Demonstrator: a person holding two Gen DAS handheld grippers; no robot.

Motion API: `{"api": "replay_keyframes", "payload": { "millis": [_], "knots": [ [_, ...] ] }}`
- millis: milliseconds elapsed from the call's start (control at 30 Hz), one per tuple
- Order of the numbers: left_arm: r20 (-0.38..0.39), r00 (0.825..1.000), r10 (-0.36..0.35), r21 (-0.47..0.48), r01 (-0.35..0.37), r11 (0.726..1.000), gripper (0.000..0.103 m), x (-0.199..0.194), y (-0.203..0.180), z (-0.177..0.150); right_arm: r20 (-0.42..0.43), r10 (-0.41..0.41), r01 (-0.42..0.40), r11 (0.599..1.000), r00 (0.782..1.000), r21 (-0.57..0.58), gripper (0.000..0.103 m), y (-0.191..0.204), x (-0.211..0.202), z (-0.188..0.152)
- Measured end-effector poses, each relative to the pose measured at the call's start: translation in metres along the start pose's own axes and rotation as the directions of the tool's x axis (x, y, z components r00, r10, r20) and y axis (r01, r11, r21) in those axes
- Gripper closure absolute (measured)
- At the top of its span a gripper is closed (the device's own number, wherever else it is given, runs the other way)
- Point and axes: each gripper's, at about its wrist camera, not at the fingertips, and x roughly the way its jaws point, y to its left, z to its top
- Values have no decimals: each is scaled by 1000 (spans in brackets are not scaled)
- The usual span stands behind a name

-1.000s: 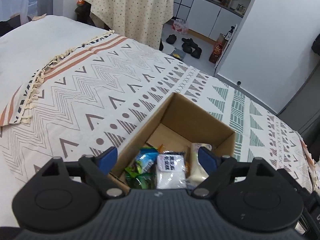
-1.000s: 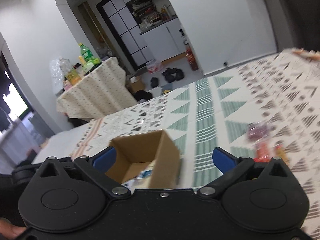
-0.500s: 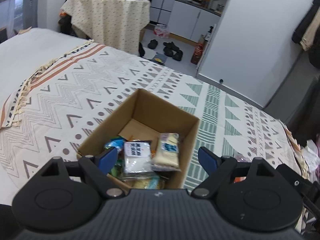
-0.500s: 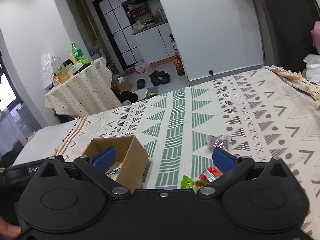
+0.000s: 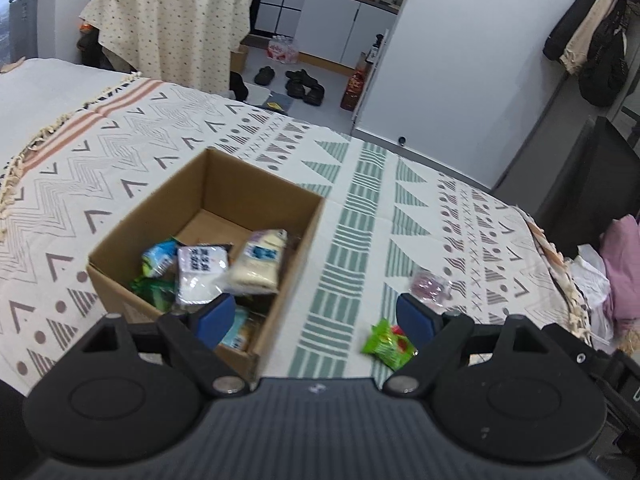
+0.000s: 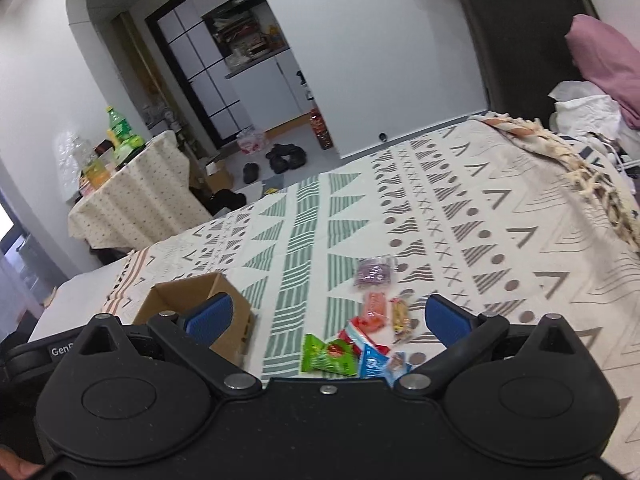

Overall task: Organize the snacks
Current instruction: 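Move both grippers back over the remaining snacks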

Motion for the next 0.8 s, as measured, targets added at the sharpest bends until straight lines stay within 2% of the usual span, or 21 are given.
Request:
{"api": "replay_keyframes", "payload": {
  "millis": [67, 200, 400, 800],
  "knots": [
    [-7, 1000, -6, 0, 6, 1000, 16, 0, -3, -4, 17, 6, -6, 1000, 1000, -3, 0, -3, -4, -2],
    [-19, 1000, -6, 5, 6, 1000, 16, 3, -10, -8, -10, 16, -16, 999, 1000, 49, 0, -15, -6, 0],
    [-29, 999, -18, 6, 18, 1000, 16, 6, -22, -12, -8, -13, 13, 996, 1000, 83, 0, -23, -7, 1],
    [-73, 995, -73, -5, 73, 997, 16, 32, -46, -19, -108, 11, 18, 963, 994, 270, 0, -60, 16, -3]
  ]
}}
